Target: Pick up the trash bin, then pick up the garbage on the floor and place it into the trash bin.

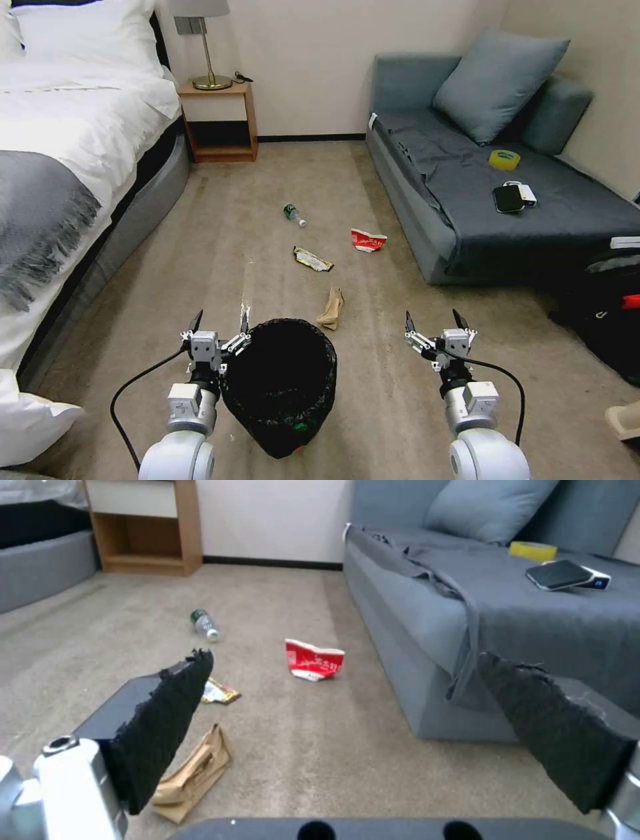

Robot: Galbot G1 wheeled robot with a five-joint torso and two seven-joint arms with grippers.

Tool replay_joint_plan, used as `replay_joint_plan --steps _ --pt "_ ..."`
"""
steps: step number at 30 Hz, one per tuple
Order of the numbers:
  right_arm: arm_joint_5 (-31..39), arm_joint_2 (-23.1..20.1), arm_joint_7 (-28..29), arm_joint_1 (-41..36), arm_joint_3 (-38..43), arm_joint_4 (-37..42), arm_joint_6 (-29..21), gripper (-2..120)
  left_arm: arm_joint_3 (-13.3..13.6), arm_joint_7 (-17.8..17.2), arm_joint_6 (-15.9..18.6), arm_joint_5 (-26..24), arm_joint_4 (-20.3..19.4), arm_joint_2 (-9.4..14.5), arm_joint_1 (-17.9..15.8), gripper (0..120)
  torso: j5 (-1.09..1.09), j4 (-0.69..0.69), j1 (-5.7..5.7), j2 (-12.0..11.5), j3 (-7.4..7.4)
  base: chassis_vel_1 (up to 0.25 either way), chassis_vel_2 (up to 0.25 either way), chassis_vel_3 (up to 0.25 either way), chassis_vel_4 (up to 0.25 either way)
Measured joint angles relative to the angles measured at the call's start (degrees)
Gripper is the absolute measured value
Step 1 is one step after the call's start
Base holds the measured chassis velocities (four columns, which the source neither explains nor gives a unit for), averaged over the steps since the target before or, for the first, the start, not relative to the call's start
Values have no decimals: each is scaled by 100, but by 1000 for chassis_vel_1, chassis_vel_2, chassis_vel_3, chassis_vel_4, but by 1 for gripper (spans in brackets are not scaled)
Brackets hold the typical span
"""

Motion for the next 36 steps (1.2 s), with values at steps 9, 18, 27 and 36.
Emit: replay_joint_plan --steps 9,18,27,36 --pt "0 0 0 0 0 0 0 100 0 0 0 0 0 0 0 100 0 0 0 0 0 0 0 0 0" --pt "0 0 0 0 0 0 0 100 0 0 0 0 0 0 0 100 0 0 0 0 0 0 0 0 0" --pt "-502 414 488 -264 290 195 133 100 250 -659 618 -472 -497 -138 58 100 3 -4 0 1 0 0 0 0 0" --pt "-151 260 595 -378 383 641 -94 100 286 -1062 1260 -636 -1128 -23 148 100 0 0 0 0 0 0 0 0 0"
